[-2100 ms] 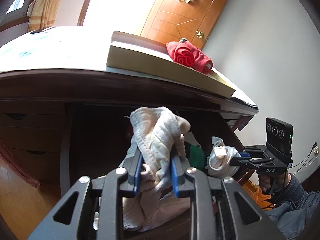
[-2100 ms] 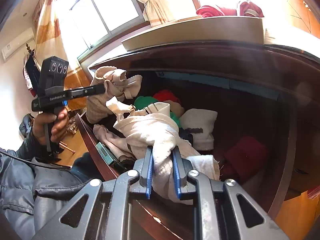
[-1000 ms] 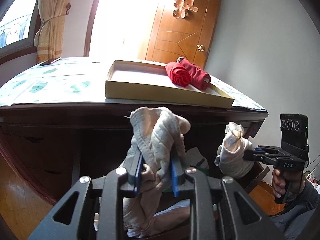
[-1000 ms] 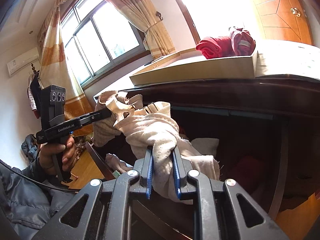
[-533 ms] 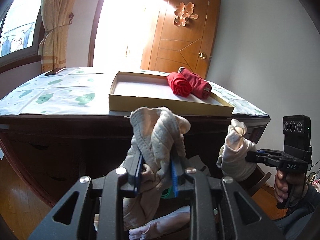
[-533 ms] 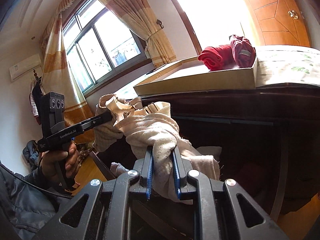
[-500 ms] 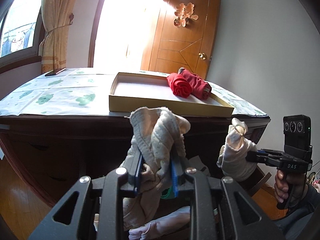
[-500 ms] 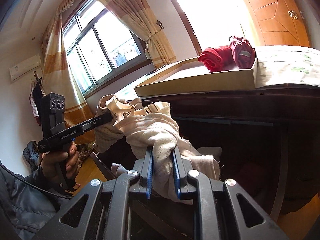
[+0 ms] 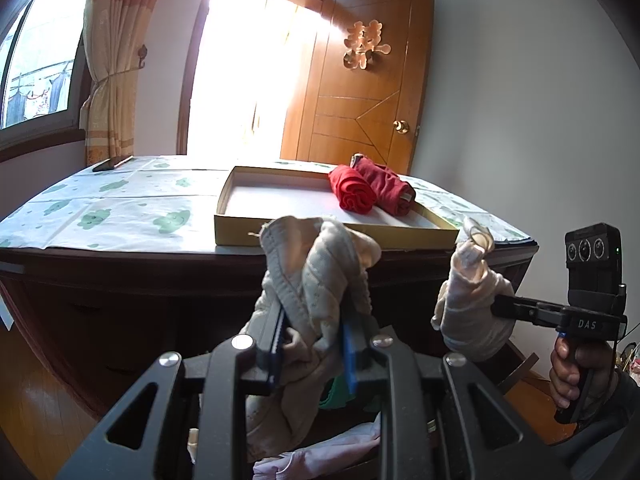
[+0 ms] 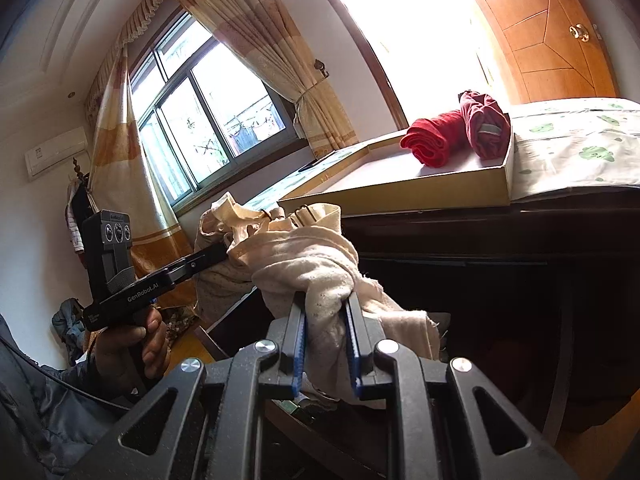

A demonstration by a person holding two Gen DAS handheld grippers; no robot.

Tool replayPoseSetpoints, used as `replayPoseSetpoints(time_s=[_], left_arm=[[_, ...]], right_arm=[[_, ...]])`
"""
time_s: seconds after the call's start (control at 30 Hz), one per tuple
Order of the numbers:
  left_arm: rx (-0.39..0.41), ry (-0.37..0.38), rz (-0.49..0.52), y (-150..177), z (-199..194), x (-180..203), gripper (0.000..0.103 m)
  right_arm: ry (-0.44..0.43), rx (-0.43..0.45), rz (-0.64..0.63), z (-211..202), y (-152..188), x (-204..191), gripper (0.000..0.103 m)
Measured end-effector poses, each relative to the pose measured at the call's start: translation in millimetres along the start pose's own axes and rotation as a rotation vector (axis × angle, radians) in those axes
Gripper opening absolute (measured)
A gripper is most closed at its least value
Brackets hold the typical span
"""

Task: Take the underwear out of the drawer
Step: 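Lift both held white garments out of the drawer above the table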

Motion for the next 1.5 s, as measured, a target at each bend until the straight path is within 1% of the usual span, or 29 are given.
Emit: replayPoseSetpoints(time_s=[0.27,0.63,0.83,1.1,1.33,1.5], left_arm=[[0.021,-0.008,-0.013,-4,-3,-2,0.022],[0.078,-0.014,0.0,-20,-10,3,0.022],[0.099,-0.017,0.002,-28,-10,3,0.022],[0.119,-0.015,0.012,-39,-8,4,0.022],[0.137,-0.013,0.019,-57,-4,3,0.022],[0.132,-0.012,0.013,-63,1,2,0.022]], right_arm=[[-0.019,0.03,0.046,-1,-7,3,0.019],[-0.027,0.054,0.073,-1,-16,1,0.019],[-0.035,0.066,0.115,2,-22,5,0.019],[-0.043,0.078,0.116,6,-30,-3,0.019],[-0.054,0.08,0.119,13,-44,-11,0.019],[-0.068,0.081,0.112,20,-55,-19,0.019]])
Point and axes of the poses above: each gripper's, at about its wrist camera, not at the fingertips, and z roughly the way its jaws point, x to its right, y to its underside, the point moved 9 cm from there along z, roughly the way its jaws point, and after that the axes turned 11 degrees about x, right-handed, at the moved point
